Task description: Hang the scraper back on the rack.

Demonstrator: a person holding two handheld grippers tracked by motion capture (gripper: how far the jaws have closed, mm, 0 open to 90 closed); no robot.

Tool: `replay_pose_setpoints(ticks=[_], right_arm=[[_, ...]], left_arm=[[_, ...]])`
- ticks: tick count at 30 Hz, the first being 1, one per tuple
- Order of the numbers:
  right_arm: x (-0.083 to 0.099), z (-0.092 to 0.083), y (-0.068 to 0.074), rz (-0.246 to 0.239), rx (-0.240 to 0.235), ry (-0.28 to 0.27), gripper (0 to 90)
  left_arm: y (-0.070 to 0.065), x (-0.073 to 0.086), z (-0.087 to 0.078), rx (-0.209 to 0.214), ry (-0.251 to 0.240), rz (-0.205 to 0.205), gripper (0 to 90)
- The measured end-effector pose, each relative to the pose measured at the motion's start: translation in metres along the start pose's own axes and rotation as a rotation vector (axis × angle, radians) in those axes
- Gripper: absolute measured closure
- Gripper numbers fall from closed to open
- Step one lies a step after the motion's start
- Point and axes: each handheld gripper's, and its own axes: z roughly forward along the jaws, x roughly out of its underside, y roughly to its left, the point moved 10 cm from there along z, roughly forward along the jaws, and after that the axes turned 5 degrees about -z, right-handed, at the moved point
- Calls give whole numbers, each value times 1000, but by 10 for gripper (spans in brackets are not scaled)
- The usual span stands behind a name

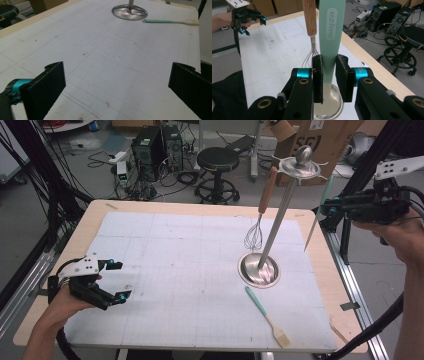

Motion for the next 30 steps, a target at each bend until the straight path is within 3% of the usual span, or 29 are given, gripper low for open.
replay_pose_setpoints(ticks=[17, 24, 26, 30], right_arm=[[-1, 9, 1, 7, -5, 13, 765], [1, 12, 0, 14, -6, -16, 750], [2, 12, 2, 30, -23, -26, 732], [0, 8, 6, 26, -26, -61, 577]], left_arm=[[0, -1, -1, 1, -4, 2, 17], [0, -1, -1, -1, -7, 0, 17], [0, -1, -2, -3, -8, 2, 17], [0, -1, -1, -3, -6, 0, 17]])
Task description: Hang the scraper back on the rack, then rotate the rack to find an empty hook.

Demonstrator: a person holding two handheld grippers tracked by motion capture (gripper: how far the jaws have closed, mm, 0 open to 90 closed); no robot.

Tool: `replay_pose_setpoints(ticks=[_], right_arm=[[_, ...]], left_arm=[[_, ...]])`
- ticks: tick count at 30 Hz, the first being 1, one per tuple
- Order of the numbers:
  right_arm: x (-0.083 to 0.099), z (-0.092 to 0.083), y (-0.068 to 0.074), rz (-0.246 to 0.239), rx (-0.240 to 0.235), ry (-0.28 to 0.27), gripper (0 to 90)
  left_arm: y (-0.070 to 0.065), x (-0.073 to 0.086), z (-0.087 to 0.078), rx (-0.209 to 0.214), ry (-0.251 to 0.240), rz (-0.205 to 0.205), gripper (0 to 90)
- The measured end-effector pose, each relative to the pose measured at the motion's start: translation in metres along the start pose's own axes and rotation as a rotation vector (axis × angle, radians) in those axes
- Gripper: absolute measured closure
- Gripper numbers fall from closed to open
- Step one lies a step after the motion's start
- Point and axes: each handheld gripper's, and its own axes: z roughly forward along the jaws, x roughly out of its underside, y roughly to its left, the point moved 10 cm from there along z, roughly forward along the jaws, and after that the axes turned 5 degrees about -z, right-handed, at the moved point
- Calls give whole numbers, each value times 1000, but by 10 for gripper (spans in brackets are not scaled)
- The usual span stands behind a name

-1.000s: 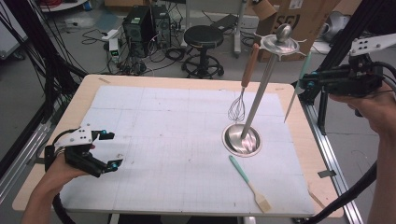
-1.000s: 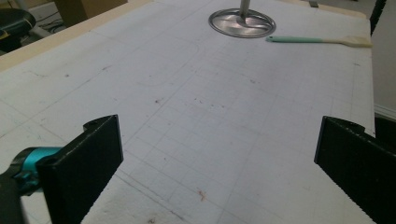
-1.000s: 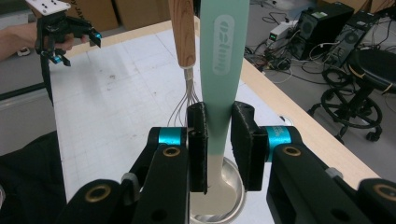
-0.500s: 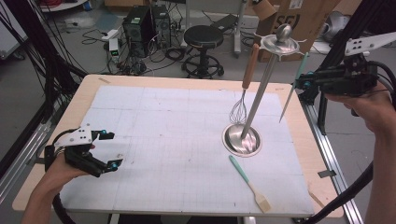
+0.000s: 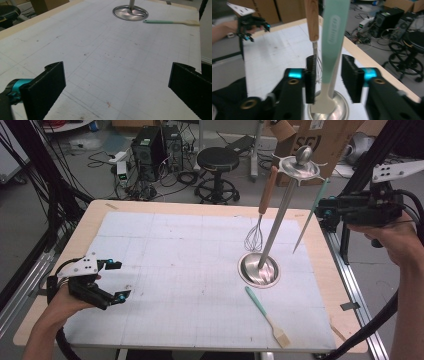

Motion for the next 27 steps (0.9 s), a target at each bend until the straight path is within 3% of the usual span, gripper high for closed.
replay_pose_setpoints(ticks=[3, 7, 11, 22, 27], right_arm=[[1, -1, 0, 12, 5, 7, 418], [4, -3, 1, 7, 17, -8, 138], [3, -7, 4, -2, 17, -58, 1], [4, -14, 8, -32, -25, -46, 1], [2, -18, 4, -33, -17, -37, 1]], left_arm=[[0, 1, 0, -2, 5, 4, 17], [0, 0, 0, 0, 0, 1, 17], [0, 0, 0, -3, 4, 7, 17], [1, 1, 0, -5, 7, 8, 17], [2, 1, 1, -2, 8, 6, 17]])
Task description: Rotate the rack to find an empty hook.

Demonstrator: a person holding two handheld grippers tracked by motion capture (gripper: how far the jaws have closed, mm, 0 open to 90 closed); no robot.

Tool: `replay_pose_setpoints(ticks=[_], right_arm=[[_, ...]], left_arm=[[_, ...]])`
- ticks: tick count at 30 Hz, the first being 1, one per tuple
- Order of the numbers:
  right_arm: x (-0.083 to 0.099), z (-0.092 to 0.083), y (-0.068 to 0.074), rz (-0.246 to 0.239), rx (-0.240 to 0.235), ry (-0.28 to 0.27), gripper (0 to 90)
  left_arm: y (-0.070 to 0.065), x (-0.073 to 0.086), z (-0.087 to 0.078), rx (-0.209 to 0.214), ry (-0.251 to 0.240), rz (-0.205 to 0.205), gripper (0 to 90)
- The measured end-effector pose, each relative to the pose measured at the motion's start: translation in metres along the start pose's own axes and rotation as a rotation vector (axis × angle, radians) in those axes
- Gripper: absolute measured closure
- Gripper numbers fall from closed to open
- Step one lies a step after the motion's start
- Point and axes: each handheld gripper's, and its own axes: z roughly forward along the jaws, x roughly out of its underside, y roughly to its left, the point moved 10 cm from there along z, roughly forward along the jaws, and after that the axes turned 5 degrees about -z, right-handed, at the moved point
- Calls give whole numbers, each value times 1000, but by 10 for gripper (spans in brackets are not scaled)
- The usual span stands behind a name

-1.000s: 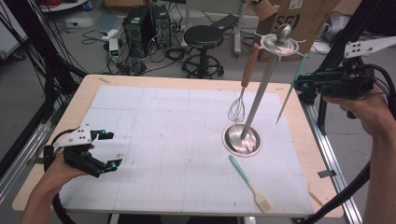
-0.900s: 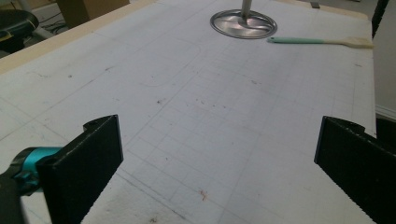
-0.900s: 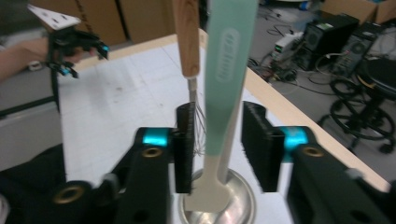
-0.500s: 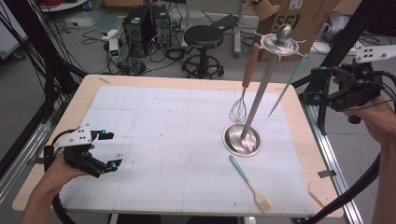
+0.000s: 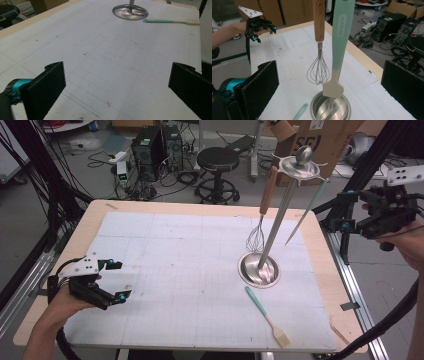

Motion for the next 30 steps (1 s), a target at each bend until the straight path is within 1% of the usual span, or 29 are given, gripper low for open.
replay_pose_setpoints(ticks=[2, 4, 5, 6, 7, 8, 10, 11, 13, 16, 18, 20, 21, 24, 25, 28, 30], right_arm=[[-2, -3, -1, 8, 3, 0, 1], [-3, -5, -3, 2, 4, 1, 6], [-5, -7, -4, -9, 10, -2, 30], [-5, -8, -4, -7, 4, -2, 44], [-6, -9, -5, -15, 7, -5, 46], [-6, -10, -6, -12, 8, -5, 60], [-5, -12, -6, -16, 0, -1, 144], [-6, -13, -7, -18, 5, -4, 150], [-6, -15, -9, -16, 0, -2, 183], [-7, -17, -12, -3, -14, -1, 280], [-7, -18, -16, -2, -15, 12, 365], [-9, -19, -18, 11, -19, 19, 456], [-10, -19, -20, 4, -20, 21, 491], [-12, -21, -21, 13, -37, 34, 573], [-14, -21, -23, 11, -30, 36, 600], [-17, -23, -25, 26, -28, 42, 737], [-21, -23, -26, 11, -28, 43, 817]], left_arm=[[1, 0, 0, 1, 0, -2, 17], [1, 0, 0, 2, 1, -1, 17], [1, 0, 0, 0, 0, -4, 17], [0, 0, 0, 2, 1, -2, 17], [0, 0, 0, 1, -1, -4, 17], [0, 0, 0, 2, -1, -5, 17], [0, 0, 0, 2, 1, -2, 17], [0, 0, 0, 2, 2, -3, 17], [0, 1, 0, -1, 6, -6, 17], [0, 1, 0, -1, 4, -4, 17], [1, 0, -1, -4, 2, -6, 17], [0, 0, -1, -3, -1, -9, 17], [1, 0, -2, -3, -2, -8, 17], [1, 1, -1, -3, 2, -8, 17], [1, 1, -1, -3, 4, -7, 17], [1, 1, -1, -3, 1, -12, 17], [1, 1, -1, -4, 1, -13, 17]])
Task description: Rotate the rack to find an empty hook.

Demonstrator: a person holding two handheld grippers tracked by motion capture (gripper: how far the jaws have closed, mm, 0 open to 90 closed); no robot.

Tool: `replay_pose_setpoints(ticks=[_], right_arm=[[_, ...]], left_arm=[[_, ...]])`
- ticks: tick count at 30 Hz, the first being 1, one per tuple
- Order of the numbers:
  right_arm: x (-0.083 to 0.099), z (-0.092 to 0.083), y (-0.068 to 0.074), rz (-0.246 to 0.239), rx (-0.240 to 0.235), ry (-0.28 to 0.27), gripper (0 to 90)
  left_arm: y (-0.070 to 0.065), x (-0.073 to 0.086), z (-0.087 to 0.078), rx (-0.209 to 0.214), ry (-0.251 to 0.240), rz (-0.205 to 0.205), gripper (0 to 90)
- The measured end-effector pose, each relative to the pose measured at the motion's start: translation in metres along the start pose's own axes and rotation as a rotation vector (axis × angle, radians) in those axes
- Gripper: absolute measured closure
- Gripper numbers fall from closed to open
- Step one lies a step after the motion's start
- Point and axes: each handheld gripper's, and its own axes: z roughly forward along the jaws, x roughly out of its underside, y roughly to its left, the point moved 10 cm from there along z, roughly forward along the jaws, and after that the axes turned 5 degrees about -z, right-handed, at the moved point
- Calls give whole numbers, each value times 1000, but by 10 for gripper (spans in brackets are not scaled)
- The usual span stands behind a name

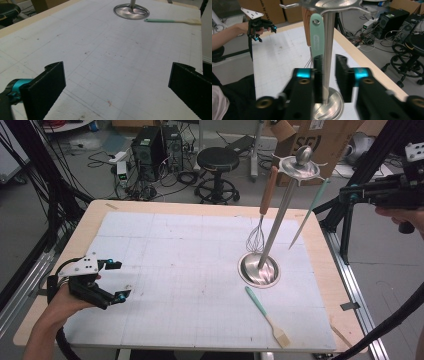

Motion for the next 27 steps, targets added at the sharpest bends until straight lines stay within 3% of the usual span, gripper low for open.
replay_pose_setpoints(ticks=[3, 18, 27], right_arm=[[-5, 1, -1, -20, -7, -1, 890], [-24, 11, -5, -41, -16, 15, 893], [-30, 17, -5, -62, -17, 25, 892]], left_arm=[[0, 0, 0, -3, 0, 0, 17], [1, 0, -1, -1, -6, -6, 17], [-1, -1, -2, 21, -13, -12, 17]])
